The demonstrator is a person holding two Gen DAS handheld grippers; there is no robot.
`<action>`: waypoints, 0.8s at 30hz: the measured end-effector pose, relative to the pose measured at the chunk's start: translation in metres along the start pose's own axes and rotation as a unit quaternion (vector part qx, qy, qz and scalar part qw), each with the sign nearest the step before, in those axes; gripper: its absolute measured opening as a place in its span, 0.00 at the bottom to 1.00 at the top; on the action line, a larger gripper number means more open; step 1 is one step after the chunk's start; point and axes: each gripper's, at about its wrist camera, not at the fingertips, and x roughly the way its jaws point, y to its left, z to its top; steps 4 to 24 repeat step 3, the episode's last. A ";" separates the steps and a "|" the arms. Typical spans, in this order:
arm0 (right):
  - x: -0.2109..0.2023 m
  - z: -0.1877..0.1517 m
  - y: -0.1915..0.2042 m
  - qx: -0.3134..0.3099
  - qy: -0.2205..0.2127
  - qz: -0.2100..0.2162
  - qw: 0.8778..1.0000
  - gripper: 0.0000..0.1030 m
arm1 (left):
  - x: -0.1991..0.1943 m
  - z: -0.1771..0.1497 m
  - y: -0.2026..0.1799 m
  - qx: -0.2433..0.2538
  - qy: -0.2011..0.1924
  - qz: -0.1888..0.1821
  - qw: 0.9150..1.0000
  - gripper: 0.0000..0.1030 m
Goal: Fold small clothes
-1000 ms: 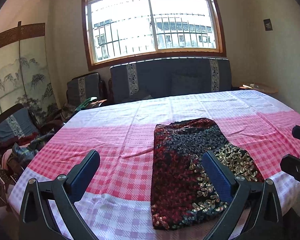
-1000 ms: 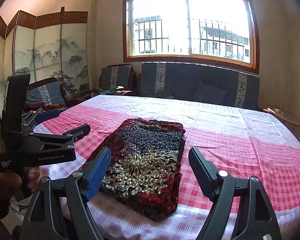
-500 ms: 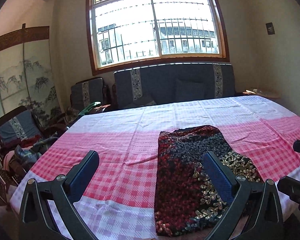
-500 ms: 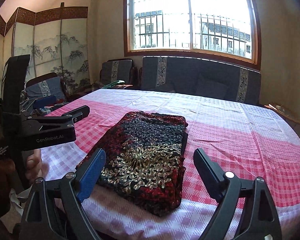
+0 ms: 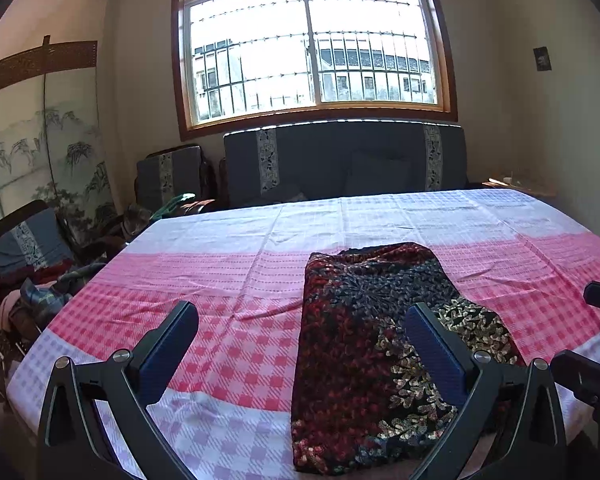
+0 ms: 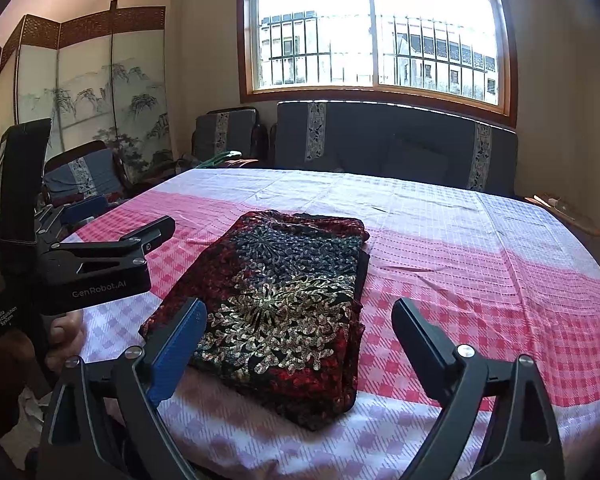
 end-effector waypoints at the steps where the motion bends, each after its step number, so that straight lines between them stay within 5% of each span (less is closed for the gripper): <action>1: 0.000 0.000 -0.001 0.001 0.000 -0.001 1.000 0.91 | 0.001 0.000 0.000 -0.003 0.001 0.000 1.000 1.00; 24: 0.001 0.000 -0.002 0.003 0.002 -0.002 1.000 0.92 | 0.003 0.002 0.002 -0.011 0.014 -0.002 1.000 1.00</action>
